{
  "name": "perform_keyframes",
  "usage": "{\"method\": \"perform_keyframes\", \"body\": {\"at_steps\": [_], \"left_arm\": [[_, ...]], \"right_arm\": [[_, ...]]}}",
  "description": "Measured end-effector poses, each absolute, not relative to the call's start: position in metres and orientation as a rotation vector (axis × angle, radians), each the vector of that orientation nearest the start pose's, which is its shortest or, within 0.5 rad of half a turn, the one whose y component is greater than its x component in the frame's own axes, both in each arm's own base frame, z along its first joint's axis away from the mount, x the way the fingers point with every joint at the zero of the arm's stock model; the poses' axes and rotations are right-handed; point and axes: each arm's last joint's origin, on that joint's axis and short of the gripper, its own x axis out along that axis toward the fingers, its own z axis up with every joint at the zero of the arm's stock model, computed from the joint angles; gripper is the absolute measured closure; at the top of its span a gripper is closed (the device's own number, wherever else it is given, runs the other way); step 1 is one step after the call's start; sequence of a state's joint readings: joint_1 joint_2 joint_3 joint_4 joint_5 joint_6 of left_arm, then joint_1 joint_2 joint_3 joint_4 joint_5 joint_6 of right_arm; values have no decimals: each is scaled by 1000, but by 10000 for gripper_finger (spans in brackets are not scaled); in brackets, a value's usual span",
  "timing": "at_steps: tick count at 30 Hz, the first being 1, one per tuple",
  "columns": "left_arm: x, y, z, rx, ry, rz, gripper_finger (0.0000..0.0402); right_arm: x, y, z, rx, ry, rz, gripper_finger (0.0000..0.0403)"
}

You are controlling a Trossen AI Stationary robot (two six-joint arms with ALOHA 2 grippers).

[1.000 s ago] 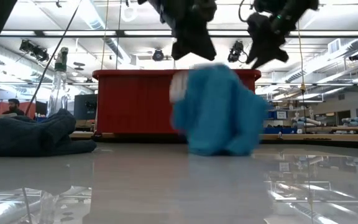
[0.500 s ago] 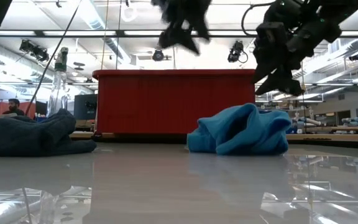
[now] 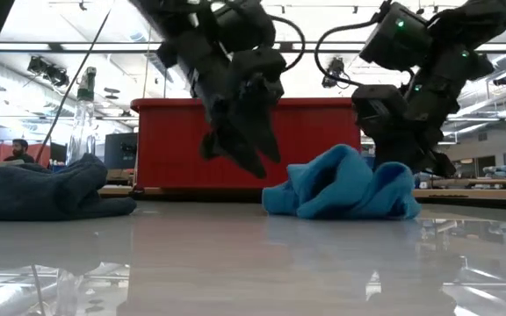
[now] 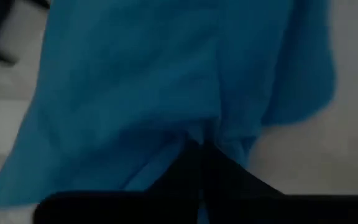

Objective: Fold laundry
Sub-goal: Fold the light blue shorts

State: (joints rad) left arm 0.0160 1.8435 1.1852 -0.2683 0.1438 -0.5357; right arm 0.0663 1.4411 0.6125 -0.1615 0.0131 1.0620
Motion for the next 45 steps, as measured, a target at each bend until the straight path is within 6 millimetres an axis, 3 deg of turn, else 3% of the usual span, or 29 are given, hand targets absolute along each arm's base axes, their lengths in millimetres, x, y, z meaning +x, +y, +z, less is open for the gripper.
{"method": "perform_keyframes", "body": {"at_steps": [7,12,16,21,24,26,28,31,35,38,41,45], "left_arm": [[365,17,143,-693,808,229,196],[359,20,133,-659,705,149,214],[355,15,128,-577,703,65,266],[355,19,128,-587,703,45,379],[355,29,133,-629,691,46,394],[356,35,148,-648,652,21,398],[356,41,178,-617,567,-7,399],[353,45,233,-483,426,-87,400],[340,41,324,-242,192,-168,400],[330,39,377,-146,135,-181,401],[330,39,396,-122,226,-166,401],[348,35,367,-146,406,-172,401]], "right_arm": [[247,47,144,1011,910,-455,370],[245,61,146,1034,896,-452,365],[243,66,162,1086,732,-491,340],[236,62,186,1079,568,-500,311],[230,55,196,1060,526,-516,306],[227,50,200,1039,509,-535,307],[224,45,204,1021,498,-548,310],[220,38,209,1004,469,-578,315],[214,31,216,966,407,-626,318],[210,25,219,939,401,-649,318],[208,19,220,919,408,-662,318],[209,13,220,903,436,-652,318]]}}
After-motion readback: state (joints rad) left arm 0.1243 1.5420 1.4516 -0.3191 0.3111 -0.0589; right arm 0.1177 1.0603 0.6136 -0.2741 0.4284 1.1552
